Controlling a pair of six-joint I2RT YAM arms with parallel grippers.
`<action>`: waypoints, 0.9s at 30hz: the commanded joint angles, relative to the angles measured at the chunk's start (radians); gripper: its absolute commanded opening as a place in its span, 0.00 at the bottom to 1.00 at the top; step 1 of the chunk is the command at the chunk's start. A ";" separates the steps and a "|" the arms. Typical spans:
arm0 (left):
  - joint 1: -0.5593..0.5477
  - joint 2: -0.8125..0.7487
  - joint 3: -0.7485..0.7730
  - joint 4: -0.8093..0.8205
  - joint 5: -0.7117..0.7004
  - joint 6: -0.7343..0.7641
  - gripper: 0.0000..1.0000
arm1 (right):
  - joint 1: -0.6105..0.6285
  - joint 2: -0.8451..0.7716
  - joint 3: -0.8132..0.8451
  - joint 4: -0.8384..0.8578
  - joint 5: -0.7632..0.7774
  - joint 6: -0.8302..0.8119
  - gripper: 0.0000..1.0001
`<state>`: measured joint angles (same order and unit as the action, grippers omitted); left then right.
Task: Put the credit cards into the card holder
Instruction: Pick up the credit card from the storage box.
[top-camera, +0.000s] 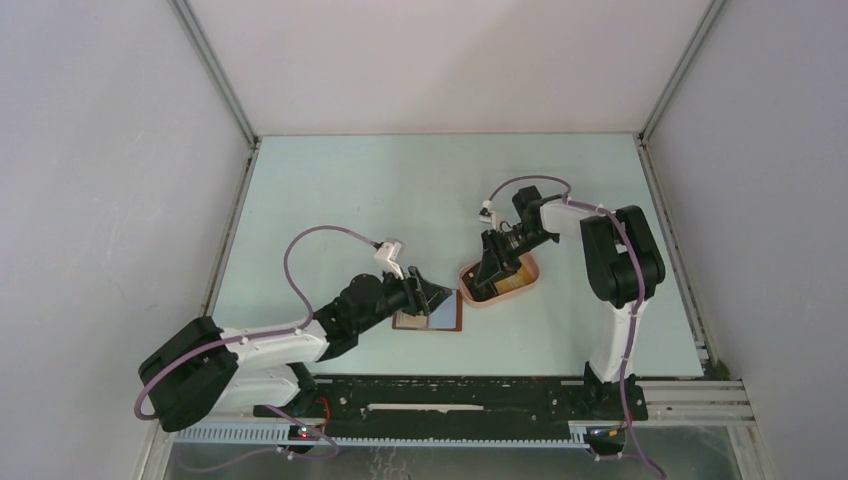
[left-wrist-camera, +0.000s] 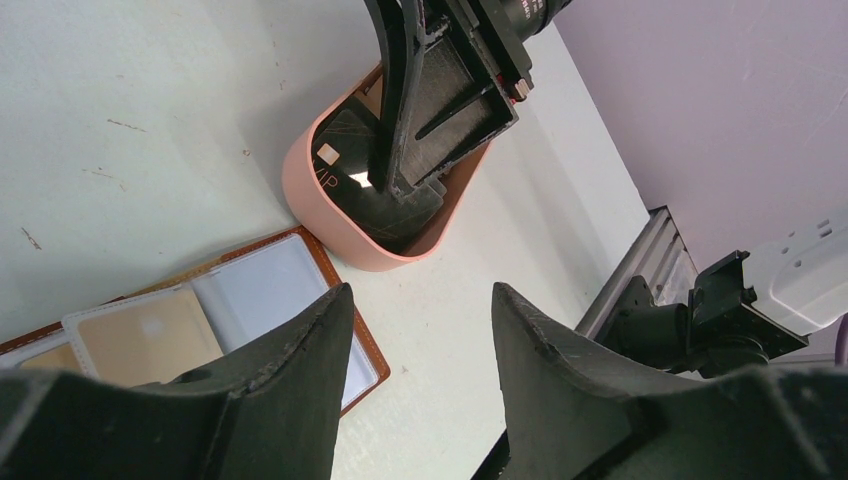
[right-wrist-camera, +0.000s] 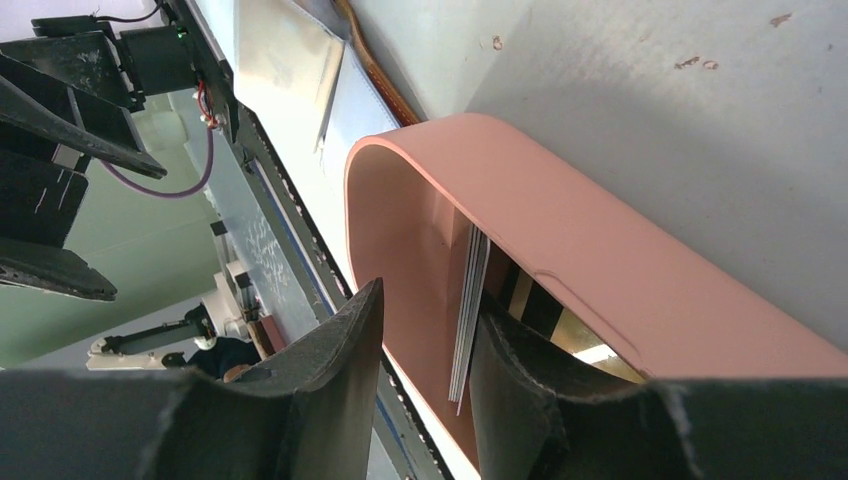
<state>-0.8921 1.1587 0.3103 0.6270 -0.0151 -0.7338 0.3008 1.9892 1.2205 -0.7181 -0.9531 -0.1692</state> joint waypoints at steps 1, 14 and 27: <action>-0.004 -0.007 -0.032 0.042 -0.008 0.002 0.59 | -0.014 -0.039 0.031 -0.006 -0.013 -0.004 0.43; -0.005 -0.012 -0.040 0.040 -0.012 0.002 0.59 | -0.069 -0.062 0.031 -0.023 -0.033 -0.013 0.42; -0.004 -0.016 -0.041 0.036 -0.016 0.005 0.59 | -0.112 -0.066 0.032 -0.036 -0.045 -0.016 0.37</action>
<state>-0.8928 1.1580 0.2935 0.6300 -0.0162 -0.7338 0.1989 1.9743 1.2205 -0.7425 -0.9752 -0.1738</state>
